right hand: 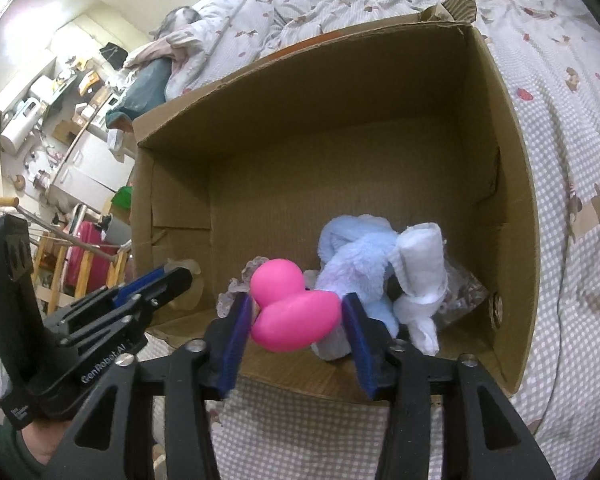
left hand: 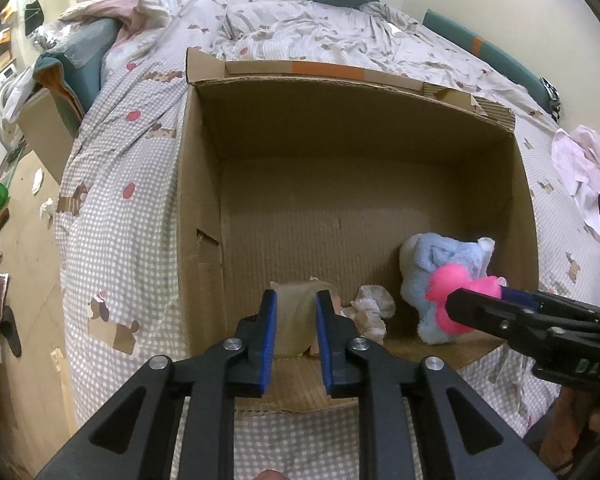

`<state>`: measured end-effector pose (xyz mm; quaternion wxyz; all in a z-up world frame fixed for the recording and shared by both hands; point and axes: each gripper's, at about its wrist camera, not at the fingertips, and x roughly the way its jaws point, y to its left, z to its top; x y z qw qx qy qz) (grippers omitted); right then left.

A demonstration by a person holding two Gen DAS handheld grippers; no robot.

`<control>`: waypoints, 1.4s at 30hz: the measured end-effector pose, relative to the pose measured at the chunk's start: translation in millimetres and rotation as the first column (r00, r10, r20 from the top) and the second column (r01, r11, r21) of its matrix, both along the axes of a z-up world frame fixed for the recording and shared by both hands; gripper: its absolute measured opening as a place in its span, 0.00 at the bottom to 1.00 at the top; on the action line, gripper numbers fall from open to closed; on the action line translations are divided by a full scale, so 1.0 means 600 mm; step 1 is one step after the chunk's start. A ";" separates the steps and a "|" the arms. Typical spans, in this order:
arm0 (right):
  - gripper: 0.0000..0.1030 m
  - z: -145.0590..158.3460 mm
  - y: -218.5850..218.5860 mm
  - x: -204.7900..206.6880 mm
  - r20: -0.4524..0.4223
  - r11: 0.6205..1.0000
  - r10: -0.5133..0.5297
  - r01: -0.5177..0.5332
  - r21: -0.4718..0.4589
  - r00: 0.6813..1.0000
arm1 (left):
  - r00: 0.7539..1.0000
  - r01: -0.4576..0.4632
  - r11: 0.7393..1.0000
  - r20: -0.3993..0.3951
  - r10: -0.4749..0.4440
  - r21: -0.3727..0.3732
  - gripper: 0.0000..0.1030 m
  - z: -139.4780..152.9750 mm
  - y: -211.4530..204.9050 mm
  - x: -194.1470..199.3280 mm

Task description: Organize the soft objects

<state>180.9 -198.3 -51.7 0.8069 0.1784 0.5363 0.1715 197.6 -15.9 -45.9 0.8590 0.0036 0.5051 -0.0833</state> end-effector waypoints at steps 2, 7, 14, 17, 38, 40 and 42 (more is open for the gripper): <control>0.59 0.004 -0.002 -0.001 0.013 1.000 -0.008 0.008 0.015 1.000 | 1.000 0.001 1.000 0.003 -0.001 0.002 0.18 0.000 -0.001 -0.001; 0.72 0.019 -0.008 -0.003 0.054 0.999 -0.031 0.029 0.039 0.998 | 1.000 0.001 1.000 0.013 -0.001 -0.008 0.34 0.004 -0.001 -0.004; 0.81 0.052 -0.022 -0.009 0.142 0.995 -0.092 0.096 -0.022 0.986 | 0.995 -0.006 0.999 0.095 0.010 -0.041 0.65 0.042 0.000 -0.016; 0.93 0.071 -0.029 -0.017 0.193 0.993 -0.114 0.119 -0.018 0.975 | 0.990 -0.016 0.999 0.143 0.022 -0.038 0.72 0.063 0.003 -0.025; 1.00 0.173 -0.025 -0.112 0.352 0.977 -0.125 0.176 -0.117 0.928 | 0.941 -0.141 0.990 0.315 0.125 0.028 0.93 0.188 0.056 -0.140; 1.00 0.181 -0.021 -0.123 0.361 0.976 -0.114 0.171 -0.132 0.926 | 0.940 -0.146 0.989 0.311 0.137 0.007 0.93 0.196 0.065 -0.158; 1.00 0.187 -0.021 -0.137 0.368 0.976 -0.109 0.169 -0.135 0.923 | 0.944 -0.135 0.991 0.306 0.127 0.003 0.93 0.198 0.071 -0.174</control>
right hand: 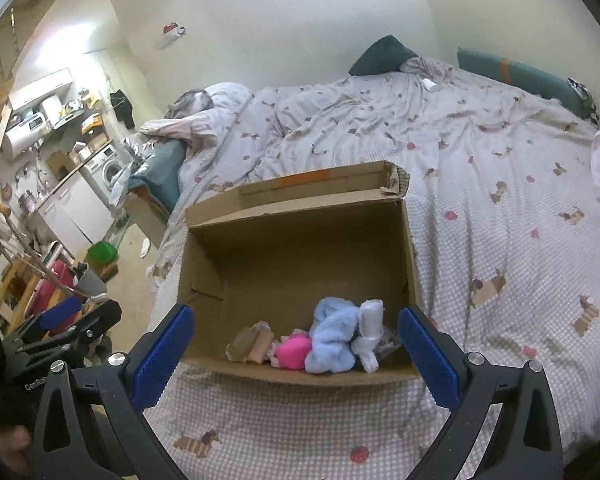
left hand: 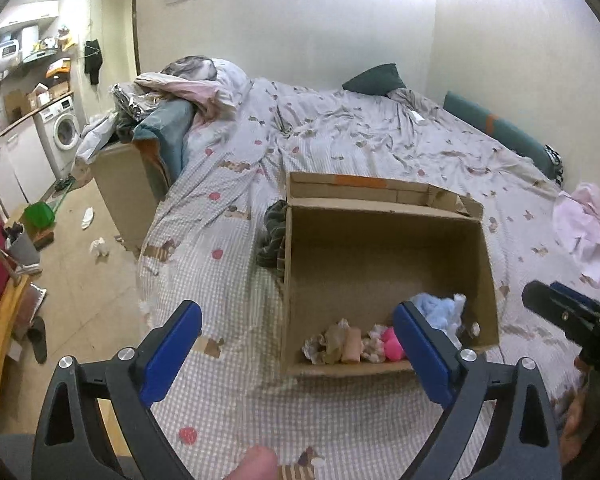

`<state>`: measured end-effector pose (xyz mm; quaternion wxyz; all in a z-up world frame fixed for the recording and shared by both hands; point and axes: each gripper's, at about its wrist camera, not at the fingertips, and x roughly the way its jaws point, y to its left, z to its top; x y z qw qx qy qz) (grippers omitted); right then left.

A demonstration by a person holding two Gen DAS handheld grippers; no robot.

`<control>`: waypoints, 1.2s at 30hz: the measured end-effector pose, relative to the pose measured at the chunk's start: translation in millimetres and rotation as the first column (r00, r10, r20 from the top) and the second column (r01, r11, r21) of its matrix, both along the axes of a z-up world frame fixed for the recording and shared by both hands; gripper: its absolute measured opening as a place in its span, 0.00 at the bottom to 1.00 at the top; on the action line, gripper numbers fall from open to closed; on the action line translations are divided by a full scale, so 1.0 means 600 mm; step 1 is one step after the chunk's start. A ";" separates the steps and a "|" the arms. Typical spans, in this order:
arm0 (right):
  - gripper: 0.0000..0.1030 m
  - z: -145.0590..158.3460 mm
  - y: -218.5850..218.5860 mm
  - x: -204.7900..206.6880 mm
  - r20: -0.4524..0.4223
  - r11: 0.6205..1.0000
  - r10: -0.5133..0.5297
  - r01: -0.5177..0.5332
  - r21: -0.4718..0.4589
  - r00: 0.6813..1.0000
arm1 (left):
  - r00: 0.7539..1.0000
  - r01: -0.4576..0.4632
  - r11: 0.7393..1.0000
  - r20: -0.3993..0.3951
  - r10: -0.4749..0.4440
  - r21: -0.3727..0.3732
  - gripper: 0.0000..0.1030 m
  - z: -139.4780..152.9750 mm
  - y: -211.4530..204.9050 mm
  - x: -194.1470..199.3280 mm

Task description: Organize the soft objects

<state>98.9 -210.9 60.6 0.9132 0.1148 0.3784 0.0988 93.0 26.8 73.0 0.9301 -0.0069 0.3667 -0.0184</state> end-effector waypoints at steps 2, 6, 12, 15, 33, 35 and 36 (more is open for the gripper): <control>1.00 0.004 0.000 -0.011 0.002 1.000 0.001 -0.001 -0.005 1.000 | 1.000 0.002 1.000 -0.013 -0.002 0.007 0.93 -0.004 0.003 -0.015; 1.00 0.003 0.001 -0.033 0.009 1.000 -0.002 0.003 -0.021 1.000 | 1.000 -0.008 1.000 -0.027 0.007 -0.015 0.94 -0.014 0.007 -0.038; 1.00 -0.028 0.003 -0.050 0.025 0.998 -0.013 0.015 -0.069 1.000 | 0.999 -0.041 0.999 -0.014 0.042 0.024 0.99 -0.041 -0.003 -0.048; 1.00 -0.050 0.001 -0.051 0.022 0.997 -0.022 0.024 -0.070 1.000 | 0.999 -0.041 0.999 -0.016 0.041 0.014 0.99 -0.052 -0.001 -0.043; 1.00 -0.073 0.009 -0.031 -0.004 0.991 -0.034 0.033 -0.130 0.999 | 0.998 -0.002 1.000 -0.060 0.001 -0.025 0.99 -0.085 -0.011 -0.017; 1.00 -0.074 0.010 -0.031 -0.006 0.990 -0.034 0.033 -0.134 0.999 | 0.998 -0.003 1.000 -0.060 0.002 -0.027 0.99 -0.085 -0.010 -0.017; 1.00 -0.075 0.010 -0.031 -0.006 0.990 -0.034 0.033 -0.137 0.999 | 0.998 -0.002 1.000 -0.060 0.001 -0.027 0.99 -0.085 -0.010 -0.018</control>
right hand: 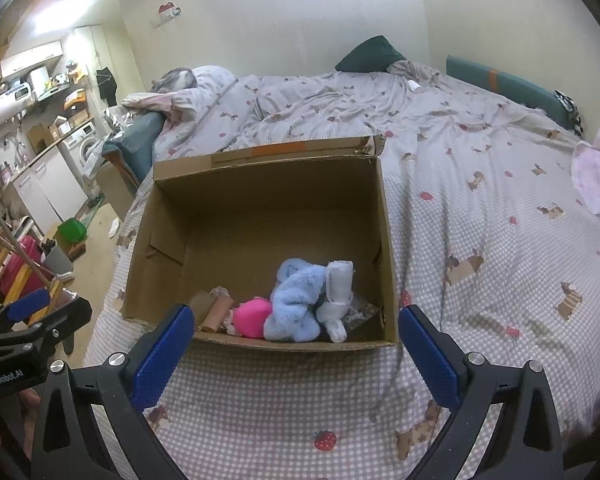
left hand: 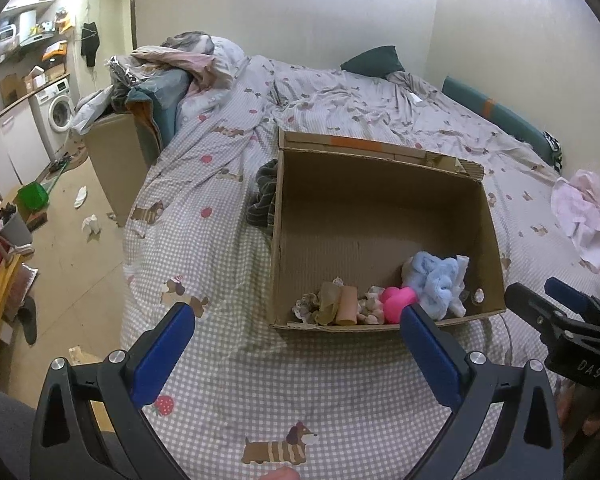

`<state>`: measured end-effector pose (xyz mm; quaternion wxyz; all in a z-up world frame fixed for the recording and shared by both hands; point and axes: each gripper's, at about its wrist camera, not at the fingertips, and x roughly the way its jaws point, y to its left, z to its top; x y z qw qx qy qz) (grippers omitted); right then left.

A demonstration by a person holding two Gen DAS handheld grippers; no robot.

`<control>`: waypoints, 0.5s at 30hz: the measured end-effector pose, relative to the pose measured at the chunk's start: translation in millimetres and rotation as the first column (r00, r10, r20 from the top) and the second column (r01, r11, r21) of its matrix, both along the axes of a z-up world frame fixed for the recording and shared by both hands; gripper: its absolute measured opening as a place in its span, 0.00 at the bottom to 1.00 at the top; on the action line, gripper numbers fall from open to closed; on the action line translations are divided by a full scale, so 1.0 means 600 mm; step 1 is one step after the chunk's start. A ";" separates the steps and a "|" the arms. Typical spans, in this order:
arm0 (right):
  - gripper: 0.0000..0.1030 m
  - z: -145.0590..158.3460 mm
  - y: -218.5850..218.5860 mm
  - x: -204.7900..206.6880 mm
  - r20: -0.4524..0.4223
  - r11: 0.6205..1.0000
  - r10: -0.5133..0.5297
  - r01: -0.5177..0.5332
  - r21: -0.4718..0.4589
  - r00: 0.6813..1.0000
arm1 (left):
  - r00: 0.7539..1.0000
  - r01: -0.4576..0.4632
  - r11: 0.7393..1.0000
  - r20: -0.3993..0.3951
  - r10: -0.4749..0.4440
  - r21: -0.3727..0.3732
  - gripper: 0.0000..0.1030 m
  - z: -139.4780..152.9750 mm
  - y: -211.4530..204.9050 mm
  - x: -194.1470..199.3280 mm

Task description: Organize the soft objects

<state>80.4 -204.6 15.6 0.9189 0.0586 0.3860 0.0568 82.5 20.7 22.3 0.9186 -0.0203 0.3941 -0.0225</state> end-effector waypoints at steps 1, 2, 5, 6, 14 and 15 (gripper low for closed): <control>1.00 -0.001 0.001 0.000 -0.001 1.000 0.000 0.000 -0.003 1.000 | 1.000 0.000 1.000 0.000 0.000 0.000 0.99 0.000 0.000 0.000; 1.00 -0.002 0.001 0.000 -0.002 1.000 0.001 -0.001 -0.006 1.000 | 1.000 0.000 1.000 0.001 0.000 0.000 0.99 0.000 0.000 0.000; 1.00 -0.004 0.002 0.000 -0.005 1.000 0.002 -0.002 -0.012 1.000 | 1.000 0.001 1.000 -0.002 -0.001 -0.001 0.99 0.000 0.000 0.000; 1.00 -0.005 0.003 0.000 -0.007 1.000 0.001 -0.001 -0.014 1.000 | 1.000 0.003 1.000 -0.003 -0.003 -0.001 0.99 0.000 -0.001 -0.001; 1.00 -0.006 0.001 -0.002 -0.011 1.000 -0.002 0.002 -0.020 1.000 | 1.000 0.004 1.000 -0.007 -0.004 -0.001 0.99 -0.001 -0.002 -0.001; 1.00 -0.006 0.001 -0.002 -0.010 1.000 -0.003 0.002 -0.020 1.000 | 1.000 0.004 1.000 -0.009 -0.004 0.001 0.99 -0.002 -0.003 -0.001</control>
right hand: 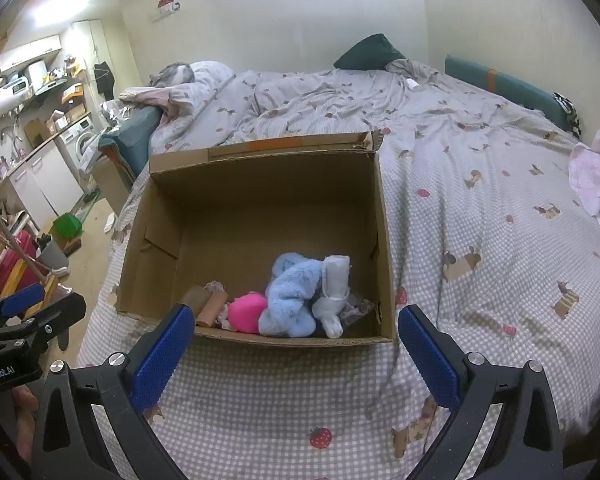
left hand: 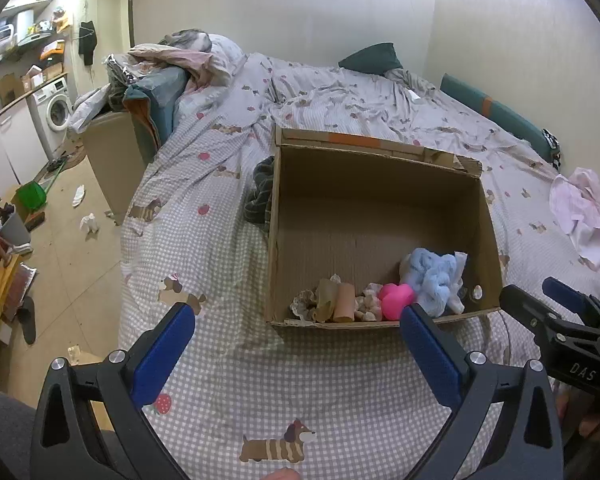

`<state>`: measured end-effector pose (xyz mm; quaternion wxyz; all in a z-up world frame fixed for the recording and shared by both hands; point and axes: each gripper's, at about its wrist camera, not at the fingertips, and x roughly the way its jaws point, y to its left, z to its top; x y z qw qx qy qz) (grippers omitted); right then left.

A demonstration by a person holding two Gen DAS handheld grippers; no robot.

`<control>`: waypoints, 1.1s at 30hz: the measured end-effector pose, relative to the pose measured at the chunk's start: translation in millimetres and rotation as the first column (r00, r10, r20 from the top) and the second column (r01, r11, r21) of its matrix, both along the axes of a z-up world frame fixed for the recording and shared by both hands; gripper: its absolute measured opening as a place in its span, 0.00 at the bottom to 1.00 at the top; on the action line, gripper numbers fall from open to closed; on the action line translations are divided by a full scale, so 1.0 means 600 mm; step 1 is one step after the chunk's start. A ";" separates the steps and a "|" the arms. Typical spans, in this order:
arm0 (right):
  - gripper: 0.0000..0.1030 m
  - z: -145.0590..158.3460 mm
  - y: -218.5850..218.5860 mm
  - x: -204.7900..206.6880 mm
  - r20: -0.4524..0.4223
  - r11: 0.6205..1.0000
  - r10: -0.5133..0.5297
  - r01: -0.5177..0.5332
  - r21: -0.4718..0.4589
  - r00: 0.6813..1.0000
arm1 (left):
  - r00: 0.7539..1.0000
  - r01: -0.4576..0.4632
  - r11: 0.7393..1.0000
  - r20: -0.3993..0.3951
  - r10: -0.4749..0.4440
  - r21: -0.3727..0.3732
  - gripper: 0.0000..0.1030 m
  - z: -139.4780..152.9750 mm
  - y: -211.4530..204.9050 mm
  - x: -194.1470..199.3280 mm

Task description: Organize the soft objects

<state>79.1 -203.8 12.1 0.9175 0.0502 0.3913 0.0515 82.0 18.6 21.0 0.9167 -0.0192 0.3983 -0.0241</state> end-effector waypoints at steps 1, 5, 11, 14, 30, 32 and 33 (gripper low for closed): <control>1.00 0.000 0.000 0.000 0.000 1.000 0.000 0.000 0.000 1.000 | 1.000 -0.001 1.000 -0.002 0.001 0.003 0.99 -0.001 0.000 0.000; 1.00 0.000 0.000 0.000 0.000 1.000 0.000 0.000 0.000 1.000 | 1.000 -0.004 1.000 -0.009 0.004 0.005 0.99 -0.006 0.001 0.002; 1.00 0.000 0.001 0.000 0.000 1.000 0.003 -0.003 -0.001 1.000 | 1.000 -0.002 1.000 -0.009 0.003 0.005 0.99 -0.006 0.002 0.002; 1.00 0.000 0.001 0.000 -0.002 1.000 0.002 -0.002 0.002 1.000 | 1.000 -0.004 1.000 -0.009 0.004 0.005 0.99 -0.006 0.002 0.002; 1.00 0.000 0.003 -0.001 -0.002 1.000 0.004 -0.004 0.000 1.000 | 1.000 -0.006 1.000 -0.005 0.006 -0.003 0.99 -0.004 0.006 0.002; 1.00 0.000 0.003 -0.001 -0.003 1.000 0.003 -0.003 -0.001 1.000 | 1.000 -0.008 1.000 -0.003 0.008 -0.005 0.99 -0.004 0.006 0.001; 1.00 0.000 0.003 -0.001 -0.002 1.000 0.003 -0.003 -0.001 1.000 | 1.000 -0.009 1.000 -0.002 0.009 -0.006 0.99 -0.004 0.005 0.000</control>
